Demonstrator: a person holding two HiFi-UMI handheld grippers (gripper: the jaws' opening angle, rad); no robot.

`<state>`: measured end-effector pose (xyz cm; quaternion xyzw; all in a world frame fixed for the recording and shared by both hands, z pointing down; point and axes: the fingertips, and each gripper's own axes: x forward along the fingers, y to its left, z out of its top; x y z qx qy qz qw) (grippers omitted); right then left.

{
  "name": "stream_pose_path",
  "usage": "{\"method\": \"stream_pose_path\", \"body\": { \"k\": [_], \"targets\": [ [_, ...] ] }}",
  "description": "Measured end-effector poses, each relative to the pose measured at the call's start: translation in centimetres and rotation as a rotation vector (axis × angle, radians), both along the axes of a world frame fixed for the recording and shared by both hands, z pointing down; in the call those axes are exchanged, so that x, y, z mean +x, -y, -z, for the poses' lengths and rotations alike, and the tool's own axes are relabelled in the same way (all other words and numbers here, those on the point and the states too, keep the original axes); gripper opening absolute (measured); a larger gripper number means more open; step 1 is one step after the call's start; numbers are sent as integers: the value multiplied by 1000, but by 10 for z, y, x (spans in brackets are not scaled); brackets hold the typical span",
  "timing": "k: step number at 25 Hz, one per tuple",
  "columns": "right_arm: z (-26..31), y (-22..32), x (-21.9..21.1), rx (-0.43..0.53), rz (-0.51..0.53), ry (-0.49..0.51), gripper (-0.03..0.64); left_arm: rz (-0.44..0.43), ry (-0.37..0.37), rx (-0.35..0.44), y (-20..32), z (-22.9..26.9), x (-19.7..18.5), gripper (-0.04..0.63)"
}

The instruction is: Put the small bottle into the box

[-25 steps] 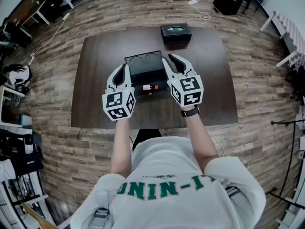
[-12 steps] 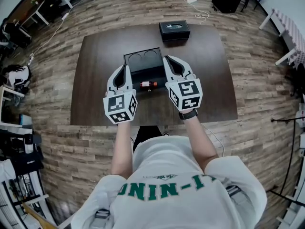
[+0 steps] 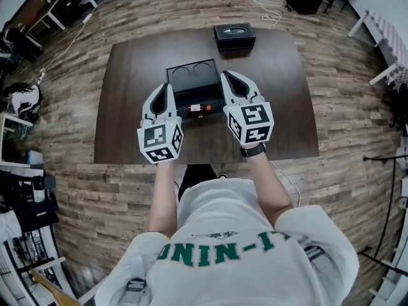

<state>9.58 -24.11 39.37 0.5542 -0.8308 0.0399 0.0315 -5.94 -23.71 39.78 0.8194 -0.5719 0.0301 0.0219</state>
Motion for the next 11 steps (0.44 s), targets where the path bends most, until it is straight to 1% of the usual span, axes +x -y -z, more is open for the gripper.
{"method": "stream_pose_path", "body": {
  "k": [11],
  "targets": [
    [-2,0,17,-10,-17,-16,15,0,6,36,5,2,3,12]
  ]
}}
